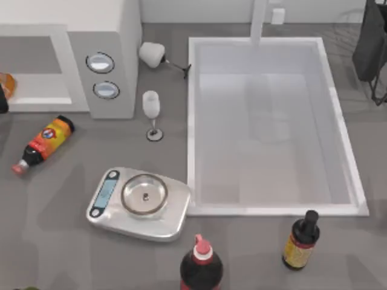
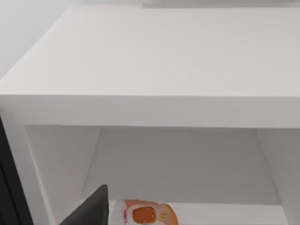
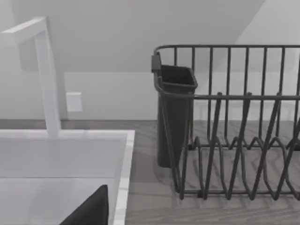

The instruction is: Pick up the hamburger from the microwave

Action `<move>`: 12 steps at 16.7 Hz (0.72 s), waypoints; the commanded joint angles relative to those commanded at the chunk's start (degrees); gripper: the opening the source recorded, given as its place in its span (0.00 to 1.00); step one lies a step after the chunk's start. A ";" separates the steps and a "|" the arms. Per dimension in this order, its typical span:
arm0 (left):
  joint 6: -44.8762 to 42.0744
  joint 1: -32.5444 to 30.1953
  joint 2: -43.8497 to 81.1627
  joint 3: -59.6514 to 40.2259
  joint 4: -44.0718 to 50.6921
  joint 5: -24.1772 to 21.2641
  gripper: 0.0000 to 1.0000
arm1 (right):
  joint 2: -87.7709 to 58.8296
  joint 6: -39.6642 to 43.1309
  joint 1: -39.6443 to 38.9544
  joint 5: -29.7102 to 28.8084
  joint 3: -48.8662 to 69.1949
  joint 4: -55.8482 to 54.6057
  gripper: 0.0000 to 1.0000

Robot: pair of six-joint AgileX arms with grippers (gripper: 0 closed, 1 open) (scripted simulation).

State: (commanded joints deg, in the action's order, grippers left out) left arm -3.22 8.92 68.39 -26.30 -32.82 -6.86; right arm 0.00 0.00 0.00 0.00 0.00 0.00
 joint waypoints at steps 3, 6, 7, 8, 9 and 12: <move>-0.76 2.07 17.97 -6.87 -8.66 -1.88 1.00 | 0.00 0.00 0.00 0.00 0.00 0.00 1.00; -1.44 3.83 34.97 -13.29 -16.84 -3.69 1.00 | 0.00 0.00 0.00 0.00 0.00 0.00 1.00; -1.64 4.31 40.23 -15.25 -19.38 -4.27 1.00 | 0.00 0.00 0.00 0.00 0.00 0.00 1.00; -1.83 4.73 45.24 -17.10 -21.80 -4.83 1.00 | 0.00 0.00 0.00 0.00 0.00 0.00 1.00; -2.01 5.09 49.97 -18.83 -24.08 -5.37 1.00 | 0.00 0.00 0.00 0.00 0.00 0.00 1.00; -2.45 5.66 61.83 -22.99 -29.79 -6.83 1.00 | 0.00 0.00 0.00 0.00 0.00 0.00 1.00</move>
State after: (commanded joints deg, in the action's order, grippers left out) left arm -5.67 14.57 130.22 -49.29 -62.61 -13.69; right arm 0.00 0.00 0.00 0.00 0.00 0.00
